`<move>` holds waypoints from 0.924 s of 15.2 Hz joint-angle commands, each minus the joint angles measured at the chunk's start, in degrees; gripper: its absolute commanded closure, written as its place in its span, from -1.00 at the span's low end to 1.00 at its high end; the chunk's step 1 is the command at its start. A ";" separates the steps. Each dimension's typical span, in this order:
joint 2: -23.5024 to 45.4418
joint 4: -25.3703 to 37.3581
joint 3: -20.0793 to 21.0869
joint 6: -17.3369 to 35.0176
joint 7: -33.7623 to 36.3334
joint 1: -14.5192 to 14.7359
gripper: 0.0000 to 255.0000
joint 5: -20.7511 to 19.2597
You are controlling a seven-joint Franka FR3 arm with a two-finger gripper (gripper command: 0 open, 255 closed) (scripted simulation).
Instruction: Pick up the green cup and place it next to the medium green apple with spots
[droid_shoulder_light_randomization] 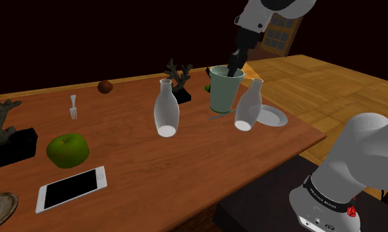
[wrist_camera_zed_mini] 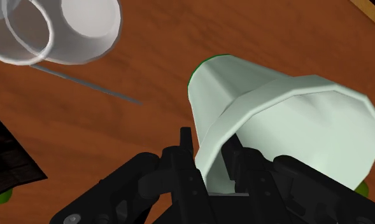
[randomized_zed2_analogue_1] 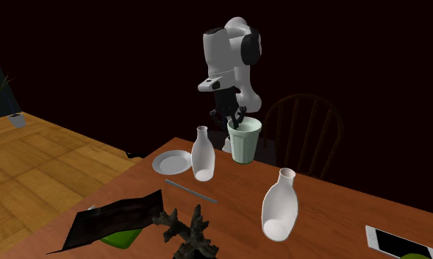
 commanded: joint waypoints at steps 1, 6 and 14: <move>-0.07 1.46 0.10 -1.47 0.36 0.04 1.00 -0.04; -0.06 5.29 0.17 -5.24 1.03 0.09 1.00 -0.18; 1.87 9.85 3.09 -7.19 5.35 1.66 1.00 0.86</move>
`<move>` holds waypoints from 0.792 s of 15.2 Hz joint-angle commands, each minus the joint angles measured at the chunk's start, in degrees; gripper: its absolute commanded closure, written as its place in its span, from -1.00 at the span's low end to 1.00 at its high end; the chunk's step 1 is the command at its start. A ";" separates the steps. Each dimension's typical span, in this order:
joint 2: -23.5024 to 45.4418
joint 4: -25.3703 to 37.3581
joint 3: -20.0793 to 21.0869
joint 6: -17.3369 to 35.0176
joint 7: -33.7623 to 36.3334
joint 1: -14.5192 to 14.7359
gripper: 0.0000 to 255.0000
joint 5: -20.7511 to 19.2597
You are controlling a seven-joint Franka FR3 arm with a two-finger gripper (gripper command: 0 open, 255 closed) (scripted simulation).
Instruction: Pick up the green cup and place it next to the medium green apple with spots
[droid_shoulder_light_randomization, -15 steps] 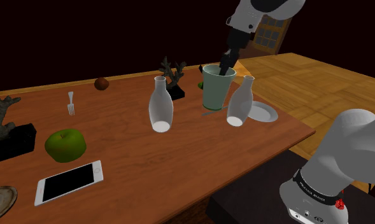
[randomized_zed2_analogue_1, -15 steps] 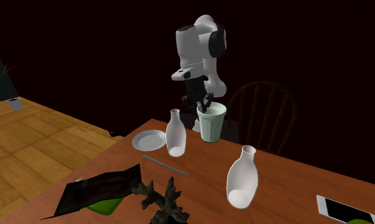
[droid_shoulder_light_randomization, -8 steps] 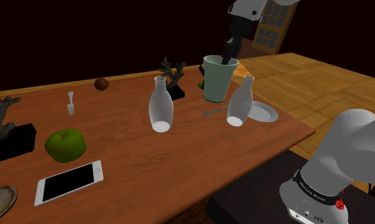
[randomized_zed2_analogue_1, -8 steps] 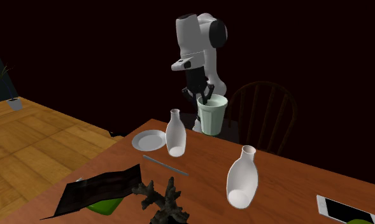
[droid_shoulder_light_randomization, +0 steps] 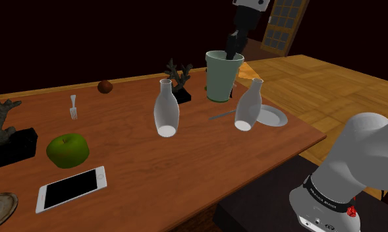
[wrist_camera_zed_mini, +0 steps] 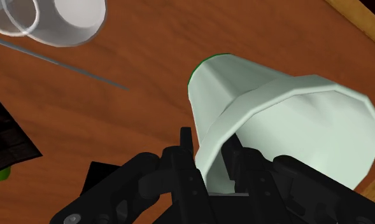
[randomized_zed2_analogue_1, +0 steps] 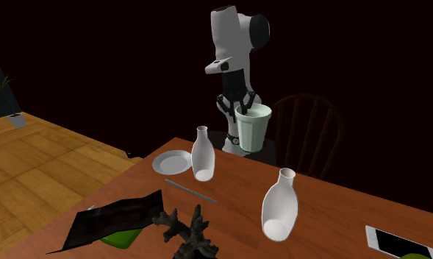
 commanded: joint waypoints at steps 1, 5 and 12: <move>1.68 1.44 1.82 0.69 2.46 0.99 1.00 0.71; 4.92 4.07 5.50 2.19 7.44 2.90 1.00 1.73; 12.52 11.26 11.42 4.19 16.14 6.09 1.00 2.09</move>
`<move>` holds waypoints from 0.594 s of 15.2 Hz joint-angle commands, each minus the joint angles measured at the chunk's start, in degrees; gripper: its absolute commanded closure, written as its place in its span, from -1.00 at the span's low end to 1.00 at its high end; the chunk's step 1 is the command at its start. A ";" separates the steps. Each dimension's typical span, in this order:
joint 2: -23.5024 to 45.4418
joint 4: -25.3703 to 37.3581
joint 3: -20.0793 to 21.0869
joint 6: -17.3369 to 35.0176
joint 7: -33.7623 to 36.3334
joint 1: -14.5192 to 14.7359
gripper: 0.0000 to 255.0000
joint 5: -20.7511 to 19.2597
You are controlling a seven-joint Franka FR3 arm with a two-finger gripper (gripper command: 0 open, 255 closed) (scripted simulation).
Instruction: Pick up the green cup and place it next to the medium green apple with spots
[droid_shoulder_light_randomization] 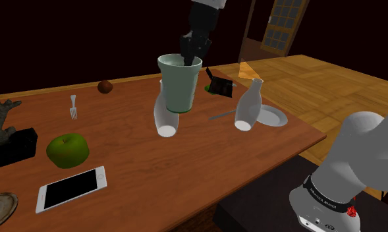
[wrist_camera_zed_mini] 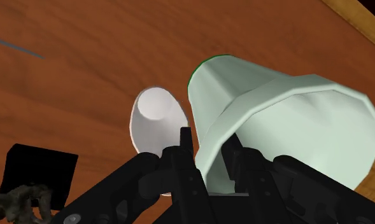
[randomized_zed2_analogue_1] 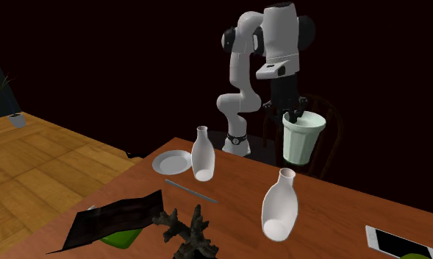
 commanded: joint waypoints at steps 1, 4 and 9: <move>2.27 2.45 1.40 0.29 2.29 0.78 1.00 -0.19; 6.40 6.81 3.64 0.66 6.09 2.16 1.00 -0.88; 14.29 15.76 6.92 0.44 12.49 4.75 1.00 -3.05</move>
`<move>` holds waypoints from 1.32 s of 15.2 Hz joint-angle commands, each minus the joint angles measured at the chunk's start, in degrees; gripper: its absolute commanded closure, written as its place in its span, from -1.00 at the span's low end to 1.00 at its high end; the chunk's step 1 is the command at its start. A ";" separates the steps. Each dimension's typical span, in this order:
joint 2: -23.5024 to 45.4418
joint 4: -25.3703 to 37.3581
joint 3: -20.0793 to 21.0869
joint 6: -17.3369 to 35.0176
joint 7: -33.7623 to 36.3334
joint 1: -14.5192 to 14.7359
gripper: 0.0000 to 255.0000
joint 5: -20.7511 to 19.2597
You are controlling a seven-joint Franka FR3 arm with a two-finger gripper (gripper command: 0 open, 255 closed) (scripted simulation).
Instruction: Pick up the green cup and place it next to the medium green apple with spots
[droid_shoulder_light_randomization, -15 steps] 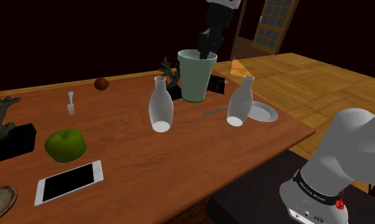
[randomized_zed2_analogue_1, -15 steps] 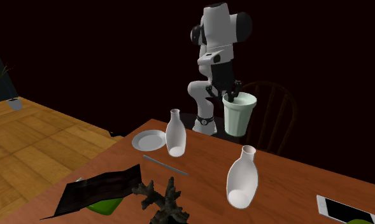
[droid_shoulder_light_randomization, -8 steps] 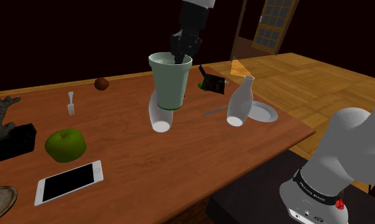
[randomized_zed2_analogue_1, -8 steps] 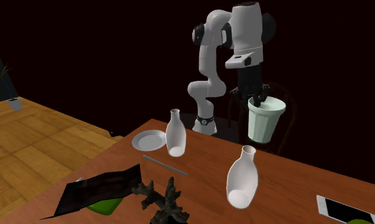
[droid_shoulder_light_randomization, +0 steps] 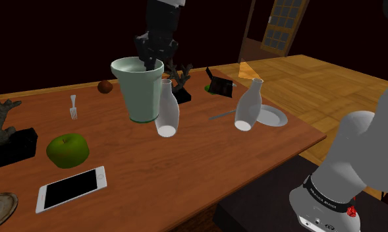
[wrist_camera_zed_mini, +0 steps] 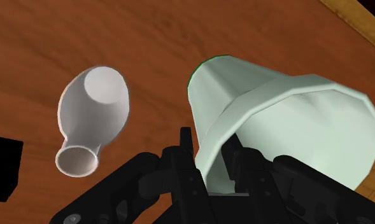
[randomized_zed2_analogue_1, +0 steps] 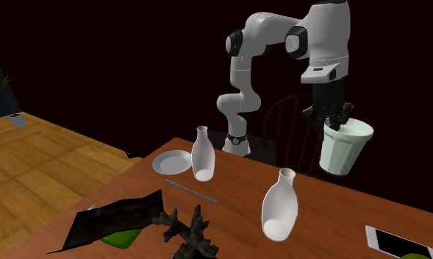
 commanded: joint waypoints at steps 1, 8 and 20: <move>3.29 3.97 1.24 -0.26 2.73 1.19 1.00 -1.06; 17.28 22.10 4.01 -3.87 11.15 6.57 1.00 -6.16; 16.04 11.09 3.86 5.88 10.17 6.15 1.00 -5.58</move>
